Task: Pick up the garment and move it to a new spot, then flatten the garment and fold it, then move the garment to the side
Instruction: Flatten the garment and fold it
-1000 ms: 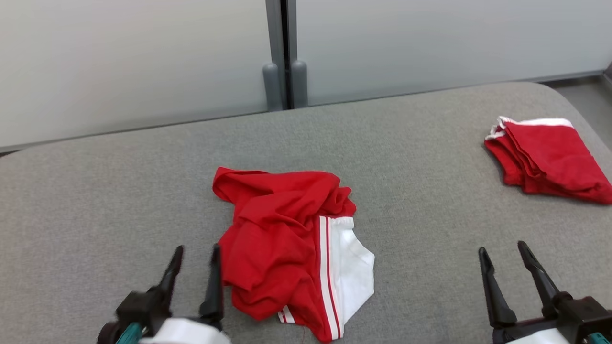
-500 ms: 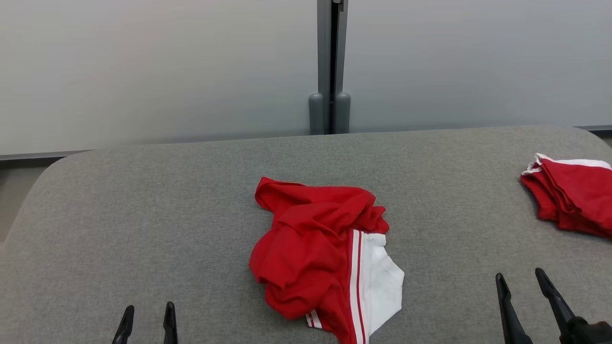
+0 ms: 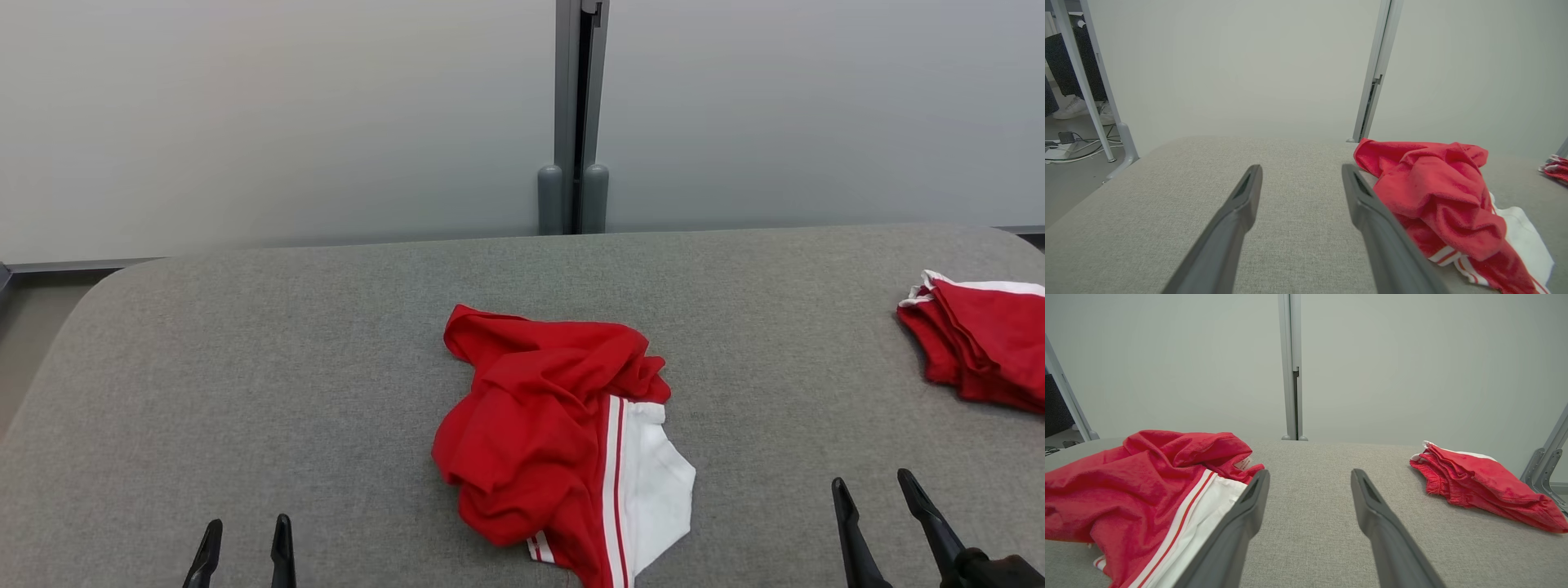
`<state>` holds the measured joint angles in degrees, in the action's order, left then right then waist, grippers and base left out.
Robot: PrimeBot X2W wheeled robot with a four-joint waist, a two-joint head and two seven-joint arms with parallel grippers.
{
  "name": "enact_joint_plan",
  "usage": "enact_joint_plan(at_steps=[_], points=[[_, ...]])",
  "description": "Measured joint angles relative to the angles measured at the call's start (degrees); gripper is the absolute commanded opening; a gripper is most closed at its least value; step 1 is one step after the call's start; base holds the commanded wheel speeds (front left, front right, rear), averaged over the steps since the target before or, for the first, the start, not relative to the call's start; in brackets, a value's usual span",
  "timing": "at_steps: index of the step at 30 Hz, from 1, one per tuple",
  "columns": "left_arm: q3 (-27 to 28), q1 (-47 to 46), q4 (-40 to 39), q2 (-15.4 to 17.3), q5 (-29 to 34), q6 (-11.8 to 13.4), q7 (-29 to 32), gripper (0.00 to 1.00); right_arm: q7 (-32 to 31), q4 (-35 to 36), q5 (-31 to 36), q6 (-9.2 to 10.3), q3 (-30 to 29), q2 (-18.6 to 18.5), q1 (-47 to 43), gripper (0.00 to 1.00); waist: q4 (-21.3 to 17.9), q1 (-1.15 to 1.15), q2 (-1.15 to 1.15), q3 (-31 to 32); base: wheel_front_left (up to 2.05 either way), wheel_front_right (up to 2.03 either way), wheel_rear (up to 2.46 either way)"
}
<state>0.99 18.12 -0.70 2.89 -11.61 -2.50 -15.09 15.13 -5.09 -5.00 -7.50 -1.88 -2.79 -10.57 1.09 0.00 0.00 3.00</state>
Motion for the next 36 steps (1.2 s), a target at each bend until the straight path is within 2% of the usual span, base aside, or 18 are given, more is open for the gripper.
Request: enact_joint_plan(at_steps=[6, 10, 15, 20, 23, 26, 31, 32, 33, 36], points=[[-3.75, -2.08, -2.46, 0.01, 0.44, -0.81, 0.00, 1.00, 0.01, 0.08, 0.19, 0.00, 0.14, 0.00, 0.38, 1.00, -1.30, 0.00, 0.00, -0.26, 0.00, 0.00, 0.00], [-11.31, -5.12, -4.02, -0.01, 1.26, -2.76, -0.03, 1.00, 0.00, 0.49, 0.68, 0.00, 0.65, 0.00, 1.23, 1.00, -2.74, 0.00, 0.00, -0.67, 0.00, 0.00, 0.00], [-23.31, -10.32, -0.86, -0.01, 2.85, -4.55, 1.85, 1.00, 0.01, 0.97, 0.76, 0.00, 1.78, 0.00, 2.52, 1.00, -5.16, 0.00, 0.00, -1.63, 0.00, 0.00, 0.00], [-35.57, -14.93, 6.41, 1.97, 0.68, -4.94, 6.98, 1.00, 0.01, 1.23, 0.32, 0.00, 2.90, 0.00, 3.52, 1.00, -7.73, 0.00, 0.00, -3.30, 0.00, 0.00, 0.00], [-39.34, -17.79, 12.12, 3.10, -0.89, -4.98, 9.23, 1.00, 0.01, 1.47, -0.29, 0.00, 3.07, -0.02, 4.30, 1.00, -8.96, 0.00, 0.00, -5.00, 0.00, 0.00, 0.00], [-40.70, -21.20, 18.06, 3.81, -0.53, -4.98, 10.27, 1.00, 0.01, 1.53, -1.11, 0.00, 2.87, -0.01, 5.20, 1.00, -10.07, 0.00, 0.00, -6.95, 0.00, 0.00, 0.00], [-40.90, -25.82, 27.33, 3.13, 0.23, -4.16, 10.28, 1.00, 0.00, 1.40, -2.03, 0.00, 2.67, 0.00, 6.29, 1.00, -12.05, 0.00, 0.00, -9.85, 0.00, 0.00, 0.00], [-40.97, -26.36, 28.44, 2.97, 0.29, -4.15, 10.34, 0.45, 0.01, 1.37, -2.10, 0.00, 2.57, 0.00, 6.46, 1.00, -12.26, 0.00, 0.00, -10.11, 0.00, 0.00, 0.00], [-40.87, -26.85, 29.27, 2.64, 0.24, -4.03, 10.15, 0.02, 0.00, 1.36, -2.14, 0.00, 2.46, 0.00, 6.51, 1.00, -12.40, 0.00, 0.00, -10.31, 0.00, 0.00, 0.00], [-40.92, -27.85, 30.95, 2.04, -0.89, -3.82, 9.50, 0.00, 0.01, 1.21, -2.19, 0.00, 1.98, 0.00, 6.52, 1.00, -12.28, 0.00, 0.00, -10.40, 0.00, 0.00, 0.00]])
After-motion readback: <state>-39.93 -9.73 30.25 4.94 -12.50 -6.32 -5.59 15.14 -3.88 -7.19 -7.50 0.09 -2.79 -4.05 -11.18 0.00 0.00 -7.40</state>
